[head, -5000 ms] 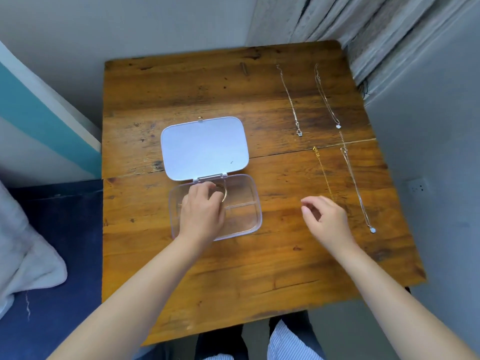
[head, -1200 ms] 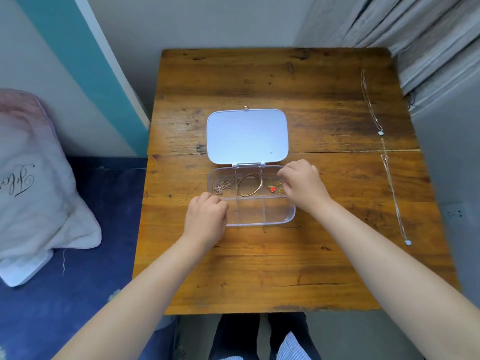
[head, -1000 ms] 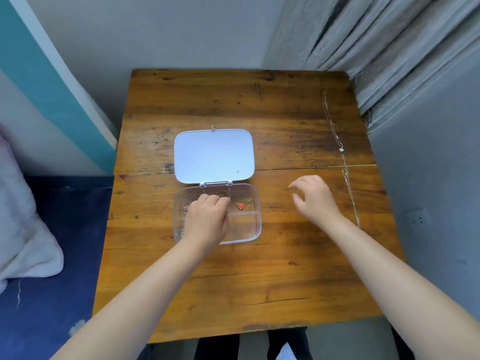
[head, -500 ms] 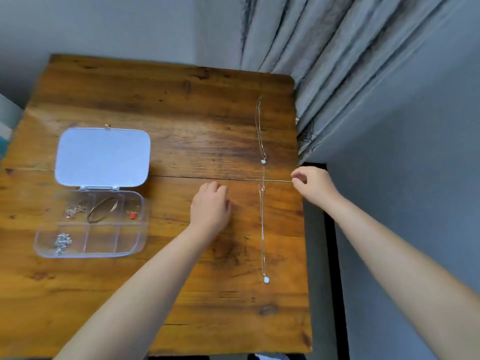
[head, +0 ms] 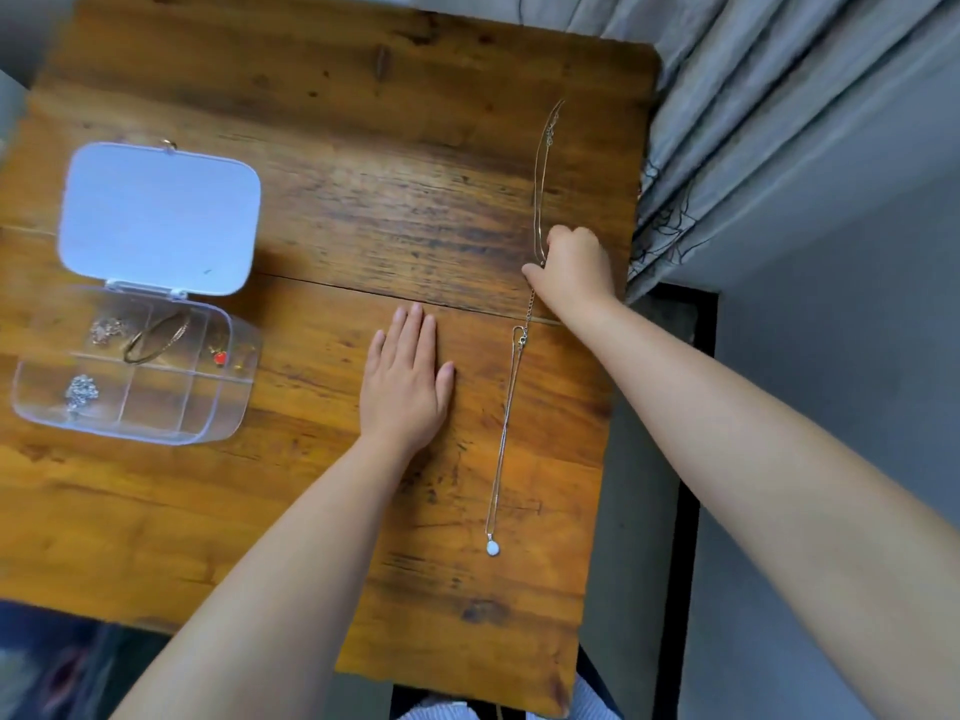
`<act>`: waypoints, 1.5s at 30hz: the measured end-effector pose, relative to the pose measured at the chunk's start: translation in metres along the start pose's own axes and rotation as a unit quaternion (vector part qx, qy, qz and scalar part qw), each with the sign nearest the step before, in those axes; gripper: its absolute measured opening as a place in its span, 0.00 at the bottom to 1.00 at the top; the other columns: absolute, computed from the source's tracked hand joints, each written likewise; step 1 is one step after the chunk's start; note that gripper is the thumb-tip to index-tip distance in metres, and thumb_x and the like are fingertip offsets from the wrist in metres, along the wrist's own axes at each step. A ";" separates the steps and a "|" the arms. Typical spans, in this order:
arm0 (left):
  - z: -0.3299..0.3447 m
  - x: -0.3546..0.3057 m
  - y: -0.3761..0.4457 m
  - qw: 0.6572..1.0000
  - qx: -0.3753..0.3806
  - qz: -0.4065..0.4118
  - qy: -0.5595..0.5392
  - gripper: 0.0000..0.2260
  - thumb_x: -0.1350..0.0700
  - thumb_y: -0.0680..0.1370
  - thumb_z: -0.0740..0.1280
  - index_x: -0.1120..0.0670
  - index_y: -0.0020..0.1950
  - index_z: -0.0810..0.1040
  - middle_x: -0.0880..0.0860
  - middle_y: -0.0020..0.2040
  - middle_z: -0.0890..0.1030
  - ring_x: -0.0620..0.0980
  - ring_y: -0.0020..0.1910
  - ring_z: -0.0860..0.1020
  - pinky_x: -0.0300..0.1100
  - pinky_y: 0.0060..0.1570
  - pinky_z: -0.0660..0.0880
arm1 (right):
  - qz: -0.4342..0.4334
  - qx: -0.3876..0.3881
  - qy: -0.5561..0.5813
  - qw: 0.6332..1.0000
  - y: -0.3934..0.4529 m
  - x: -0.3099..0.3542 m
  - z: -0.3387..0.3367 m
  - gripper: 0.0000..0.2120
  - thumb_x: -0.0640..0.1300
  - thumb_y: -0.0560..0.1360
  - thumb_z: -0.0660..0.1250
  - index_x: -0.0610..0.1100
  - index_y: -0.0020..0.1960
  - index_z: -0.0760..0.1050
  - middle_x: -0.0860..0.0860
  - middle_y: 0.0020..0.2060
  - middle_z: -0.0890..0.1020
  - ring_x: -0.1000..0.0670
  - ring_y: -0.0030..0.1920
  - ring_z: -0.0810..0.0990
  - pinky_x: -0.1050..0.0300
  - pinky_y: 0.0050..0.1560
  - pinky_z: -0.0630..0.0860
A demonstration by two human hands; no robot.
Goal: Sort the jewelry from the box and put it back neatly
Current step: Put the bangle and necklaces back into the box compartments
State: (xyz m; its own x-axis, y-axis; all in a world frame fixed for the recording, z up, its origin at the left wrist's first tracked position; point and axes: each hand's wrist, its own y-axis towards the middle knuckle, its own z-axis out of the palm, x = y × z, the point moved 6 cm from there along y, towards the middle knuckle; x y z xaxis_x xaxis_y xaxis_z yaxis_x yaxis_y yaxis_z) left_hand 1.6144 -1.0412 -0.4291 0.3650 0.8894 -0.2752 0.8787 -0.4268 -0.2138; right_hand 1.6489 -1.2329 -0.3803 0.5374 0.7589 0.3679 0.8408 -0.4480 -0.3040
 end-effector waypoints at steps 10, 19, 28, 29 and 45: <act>-0.001 -0.001 -0.002 1.000 -0.004 0.005 -0.012 0.25 0.52 0.81 0.56 0.59 0.75 0.55 0.56 0.77 0.55 0.53 0.76 0.51 0.48 0.75 0.47 | 0.026 -0.025 -0.064 0.997 0.003 -0.018 -0.004 0.07 0.30 0.70 0.62 0.35 0.46 0.76 0.36 0.48 0.80 0.37 0.50 0.79 0.56 0.39 0.69; -0.060 0.015 -0.016 0.998 0.001 0.021 -0.060 0.23 0.54 0.80 0.59 0.58 0.73 0.61 0.56 0.76 0.58 0.53 0.76 0.53 0.48 0.74 0.55 | -0.032 -0.026 0.221 0.974 -0.030 0.008 -0.030 0.09 0.38 0.74 0.62 0.38 0.47 0.80 0.40 0.53 0.80 0.42 0.54 0.77 0.54 0.55 0.71; -0.149 0.128 -0.076 0.994 -0.079 0.019 -0.079 0.13 0.65 0.74 0.66 0.67 0.57 0.77 0.67 0.64 0.74 0.64 0.66 0.70 0.56 0.63 0.69 | -0.105 -0.012 0.471 0.876 -0.105 0.149 -0.040 0.12 0.35 0.78 0.56 0.46 0.42 0.73 0.43 0.53 0.80 0.57 0.49 0.77 0.65 0.54 0.73; -0.153 0.151 -0.079 0.994 -0.074 0.001 -0.078 0.13 0.65 0.75 0.65 0.66 0.59 0.76 0.65 0.65 0.73 0.62 0.67 0.69 0.55 0.64 0.68 | -0.099 -0.004 0.512 0.853 -0.114 0.163 -0.035 0.13 0.34 0.78 0.55 0.48 0.40 0.72 0.46 0.47 0.82 0.57 0.46 0.78 0.63 0.52 0.75; -0.159 0.322 -0.076 0.985 0.166 0.054 0.015 0.18 0.59 0.79 0.57 0.59 0.69 0.66 0.56 0.73 0.63 0.56 0.70 0.64 0.51 0.65 0.69 | 0.004 0.028 0.670 0.742 -0.188 0.316 0.048 0.14 0.33 0.79 0.51 0.42 0.38 0.69 0.49 0.27 0.79 0.53 0.28 0.80 0.58 0.36 0.82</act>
State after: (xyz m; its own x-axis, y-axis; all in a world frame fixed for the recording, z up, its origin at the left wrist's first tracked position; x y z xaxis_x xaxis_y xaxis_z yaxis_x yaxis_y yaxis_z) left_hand 1.7139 -0.6961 -0.3526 0.4638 0.8385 -0.2859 0.6871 -0.5442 -0.4813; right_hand 1.6576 -0.8857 -0.2493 0.1562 -0.4122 0.8976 0.8537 -0.4007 -0.3326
